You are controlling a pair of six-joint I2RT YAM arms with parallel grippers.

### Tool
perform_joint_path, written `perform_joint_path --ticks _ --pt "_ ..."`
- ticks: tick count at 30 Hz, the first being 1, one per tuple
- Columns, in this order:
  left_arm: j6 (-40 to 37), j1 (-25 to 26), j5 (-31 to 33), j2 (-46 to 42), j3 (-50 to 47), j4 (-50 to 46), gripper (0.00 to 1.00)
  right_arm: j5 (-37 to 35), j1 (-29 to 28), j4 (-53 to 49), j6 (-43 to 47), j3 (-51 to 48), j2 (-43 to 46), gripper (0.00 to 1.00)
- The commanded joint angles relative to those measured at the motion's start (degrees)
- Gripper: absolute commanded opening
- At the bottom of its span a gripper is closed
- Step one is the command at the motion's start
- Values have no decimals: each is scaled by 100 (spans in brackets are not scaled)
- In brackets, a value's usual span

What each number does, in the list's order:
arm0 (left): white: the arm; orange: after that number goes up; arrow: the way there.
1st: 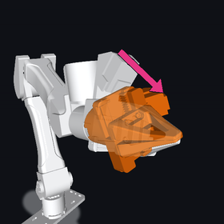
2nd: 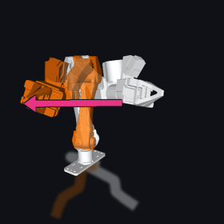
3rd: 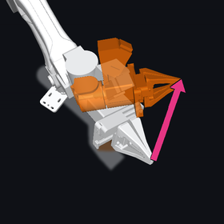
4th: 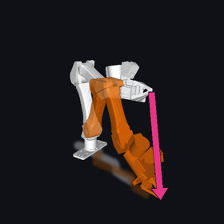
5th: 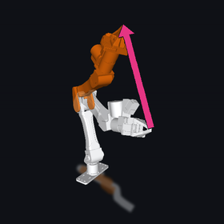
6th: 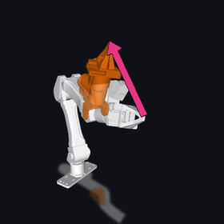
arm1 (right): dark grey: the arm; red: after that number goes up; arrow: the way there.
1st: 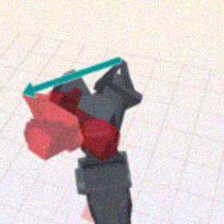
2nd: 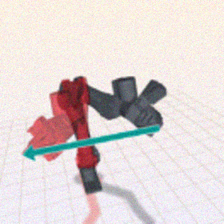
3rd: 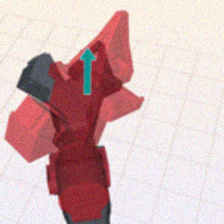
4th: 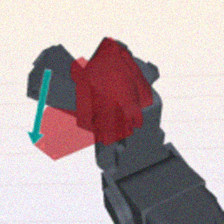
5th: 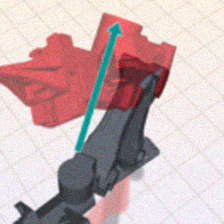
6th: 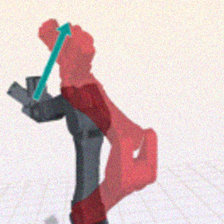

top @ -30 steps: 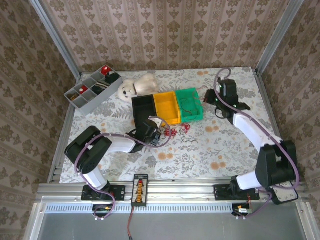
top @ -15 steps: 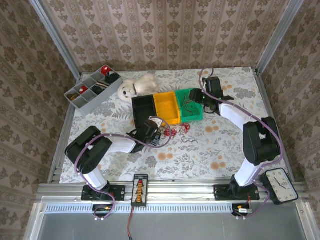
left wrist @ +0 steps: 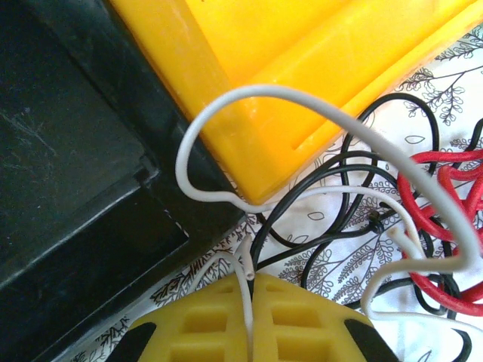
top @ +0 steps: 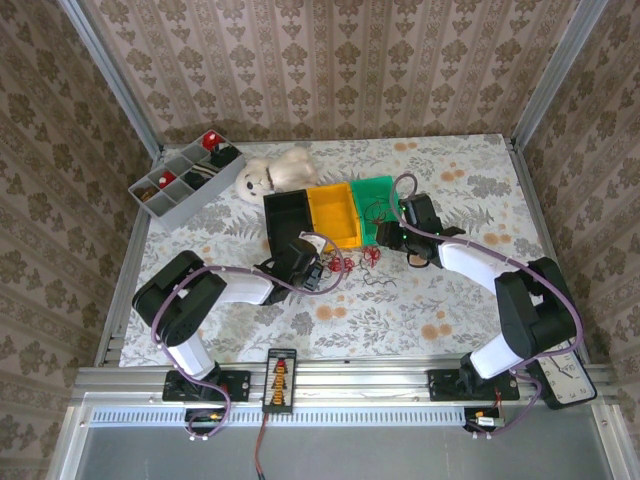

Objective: Untangle the cables

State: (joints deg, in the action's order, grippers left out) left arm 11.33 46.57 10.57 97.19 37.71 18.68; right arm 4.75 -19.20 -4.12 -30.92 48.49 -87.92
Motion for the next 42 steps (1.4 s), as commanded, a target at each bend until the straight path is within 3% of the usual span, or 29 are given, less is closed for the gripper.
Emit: perform_joint_path --ticks 1,11,25,35,42 --pt "-114 54 -46 266 6 -476 0 -87 -5 43 -203 11 -39 44" --pt "-122 67 -42 257 -9 -466 0 -466 16 -78 -637 -103 -164 43" --pt "-140 81 -64 255 -32 -480 0 -9 100 380 -1543 20 -783 37" --pt "-154 97 -40 215 -62 -466 0 -148 127 550 -1693 11 -714 9" --pt "-156 107 -46 217 -55 -468 0 -139 133 399 -1611 -16 -376 4"
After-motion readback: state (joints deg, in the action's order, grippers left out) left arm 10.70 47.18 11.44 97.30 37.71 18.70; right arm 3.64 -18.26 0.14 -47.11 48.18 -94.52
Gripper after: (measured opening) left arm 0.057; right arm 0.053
